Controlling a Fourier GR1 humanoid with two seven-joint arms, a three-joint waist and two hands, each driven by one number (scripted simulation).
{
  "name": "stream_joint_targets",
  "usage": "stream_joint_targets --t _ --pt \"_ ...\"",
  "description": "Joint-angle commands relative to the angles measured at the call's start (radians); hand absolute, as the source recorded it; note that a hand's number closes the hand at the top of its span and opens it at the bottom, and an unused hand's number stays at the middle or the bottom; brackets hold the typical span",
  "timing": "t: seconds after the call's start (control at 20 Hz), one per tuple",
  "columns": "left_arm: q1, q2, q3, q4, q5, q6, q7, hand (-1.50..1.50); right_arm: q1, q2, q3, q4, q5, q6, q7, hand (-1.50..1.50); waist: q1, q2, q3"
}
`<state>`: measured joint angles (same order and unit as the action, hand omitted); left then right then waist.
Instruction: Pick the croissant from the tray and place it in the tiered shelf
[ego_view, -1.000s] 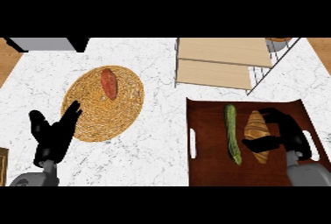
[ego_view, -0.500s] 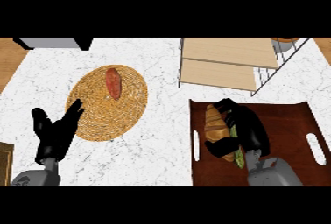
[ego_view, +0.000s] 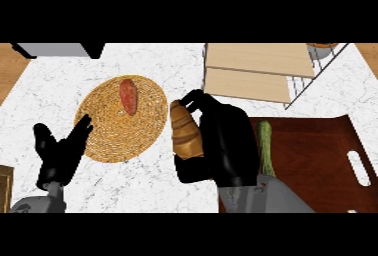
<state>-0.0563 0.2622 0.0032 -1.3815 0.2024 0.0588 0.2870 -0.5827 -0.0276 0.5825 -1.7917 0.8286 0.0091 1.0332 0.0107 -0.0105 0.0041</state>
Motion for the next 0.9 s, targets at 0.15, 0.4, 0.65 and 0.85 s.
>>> stream_joint_targets --t 0.15,0.4,0.65,0.85 --pt "0.032 -0.017 -0.002 0.014 0.004 -0.009 0.006 0.0 -0.285 0.027 -0.093 -0.133 0.061 0.182 0.3 1.5 -0.012 0.002 -0.006" --pt "0.064 -0.015 -0.003 0.002 0.003 -0.023 0.0 0.0 -0.427 -0.015 -0.299 -0.093 0.012 0.286 0.263 1.5 -0.013 0.002 -0.005" --pt "0.017 -0.017 0.011 0.045 -0.004 -0.024 -0.016 0.0 -0.56 -0.009 -0.439 0.009 -0.031 0.308 0.257 1.5 -0.015 0.006 -0.006" --pt "-0.003 -0.036 0.006 0.04 -0.013 -0.003 -0.001 0.0 -0.675 -0.095 -0.569 0.127 -0.047 0.318 0.186 1.5 -0.011 0.008 -0.006"
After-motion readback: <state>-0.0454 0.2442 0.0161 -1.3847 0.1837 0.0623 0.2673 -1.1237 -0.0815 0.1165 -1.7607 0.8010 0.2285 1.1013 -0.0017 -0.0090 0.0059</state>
